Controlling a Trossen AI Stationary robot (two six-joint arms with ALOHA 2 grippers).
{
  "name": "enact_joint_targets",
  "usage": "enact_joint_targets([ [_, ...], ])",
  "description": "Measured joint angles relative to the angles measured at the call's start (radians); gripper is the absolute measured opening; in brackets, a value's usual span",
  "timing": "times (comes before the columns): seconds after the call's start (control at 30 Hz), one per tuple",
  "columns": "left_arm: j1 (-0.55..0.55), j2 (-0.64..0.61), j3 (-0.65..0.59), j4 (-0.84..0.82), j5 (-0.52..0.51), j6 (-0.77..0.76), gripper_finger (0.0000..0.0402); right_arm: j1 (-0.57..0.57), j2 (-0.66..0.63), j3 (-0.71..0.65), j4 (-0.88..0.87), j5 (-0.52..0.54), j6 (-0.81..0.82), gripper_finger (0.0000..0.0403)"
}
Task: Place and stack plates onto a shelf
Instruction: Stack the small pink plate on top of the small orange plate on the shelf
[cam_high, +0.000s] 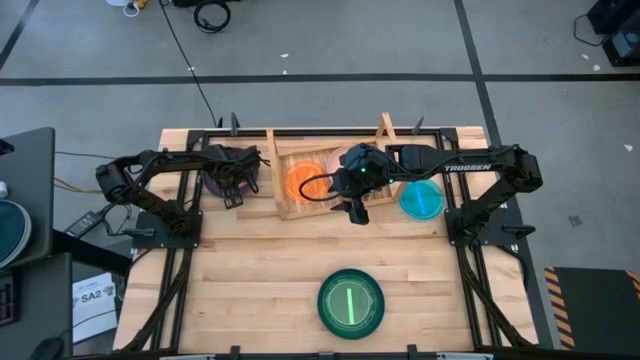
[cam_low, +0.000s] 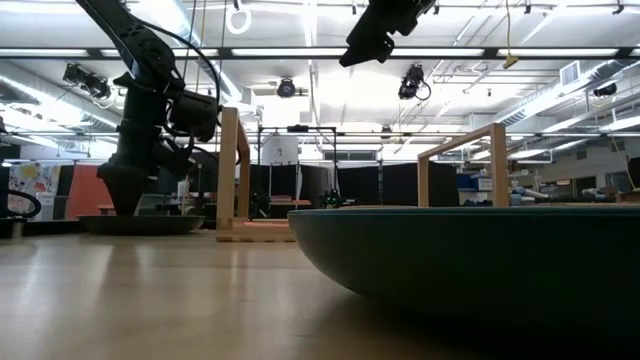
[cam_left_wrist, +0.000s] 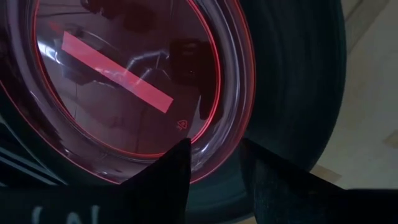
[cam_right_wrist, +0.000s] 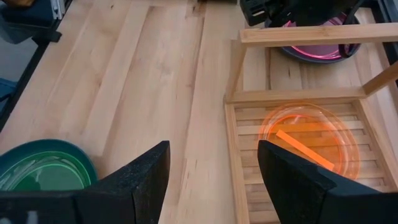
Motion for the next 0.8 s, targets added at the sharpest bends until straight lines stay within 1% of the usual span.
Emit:
enact_joint_targets([
  [0.37,0.008,0.007,0.0,0.05,0.001,0.02,0.0142,0.0,0.0,0.0,0.0,0.0,0.0,0.0248],
  [0.67,0.012,0.008,0.0,0.053,0.001,0.028,0.0142,0.0,0.0,0.0,0.0,0.0,0.0,0.0248],
  [0.8,0.017,0.027,0.0,0.057,0.001,0.032,0.0142,0.0,0.0,0.0,-0.001,0.0,0.0,0.0248],
])
